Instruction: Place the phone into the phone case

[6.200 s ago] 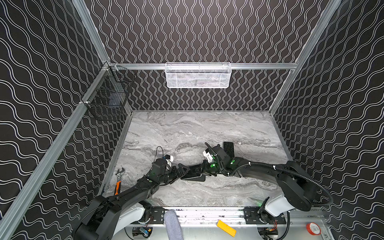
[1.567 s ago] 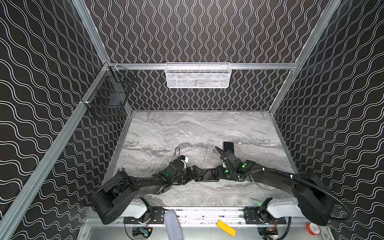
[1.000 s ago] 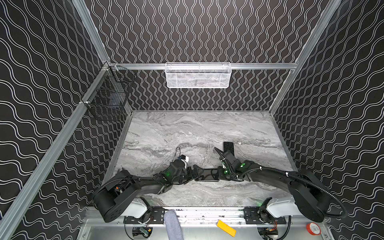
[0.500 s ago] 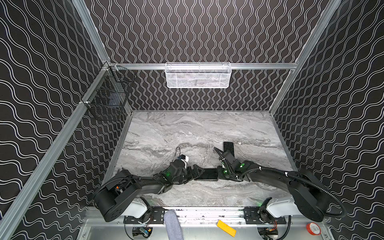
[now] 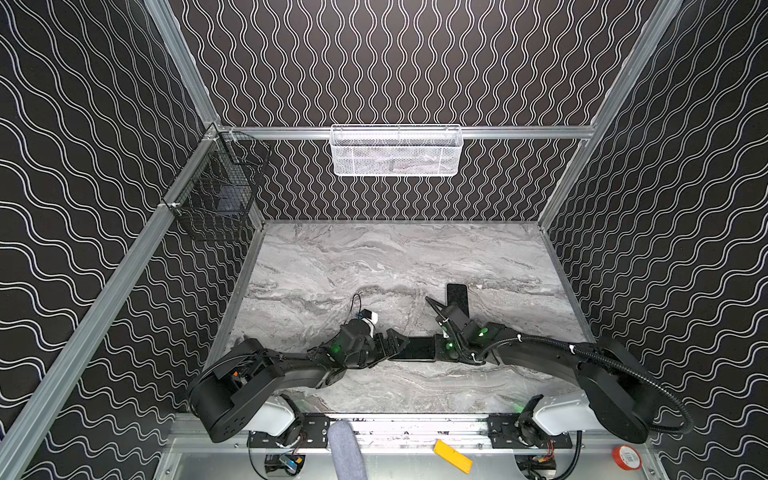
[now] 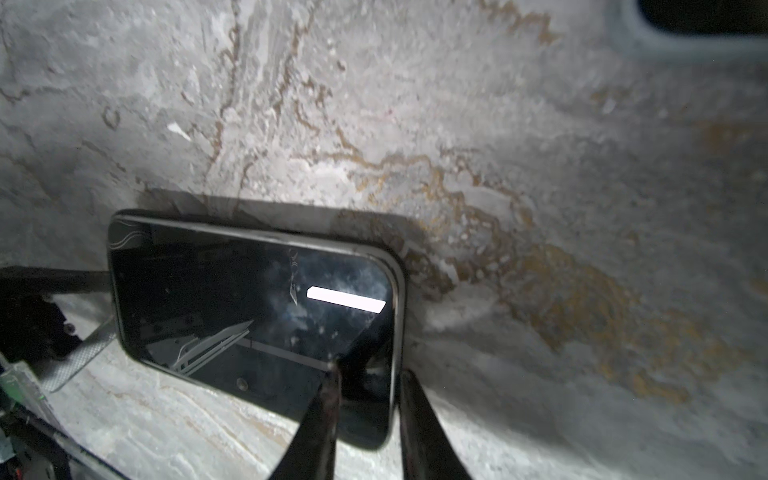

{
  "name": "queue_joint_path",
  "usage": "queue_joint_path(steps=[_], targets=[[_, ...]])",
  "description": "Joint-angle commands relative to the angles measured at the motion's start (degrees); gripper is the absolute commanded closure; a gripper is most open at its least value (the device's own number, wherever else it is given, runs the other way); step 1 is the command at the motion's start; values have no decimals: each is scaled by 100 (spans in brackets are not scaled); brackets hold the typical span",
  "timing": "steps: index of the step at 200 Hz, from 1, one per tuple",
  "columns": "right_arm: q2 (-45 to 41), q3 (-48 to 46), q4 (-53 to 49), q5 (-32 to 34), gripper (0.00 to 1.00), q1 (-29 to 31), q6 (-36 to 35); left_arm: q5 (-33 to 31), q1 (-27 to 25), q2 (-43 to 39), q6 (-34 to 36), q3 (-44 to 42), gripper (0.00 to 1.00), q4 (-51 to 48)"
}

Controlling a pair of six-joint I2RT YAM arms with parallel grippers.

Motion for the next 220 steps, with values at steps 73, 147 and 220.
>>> queue_joint_path(steps=[73,147,220], targets=[[-86,11,-443,89,76,10,-86,57,-14,-39,41,79,2,-112],[217,216,-369,19,85,19,-179,49,-13,-87,40,66,2,-139],[590,56,-244,-24,88,163,-94,93,-15,13,21,64,2,-38]])
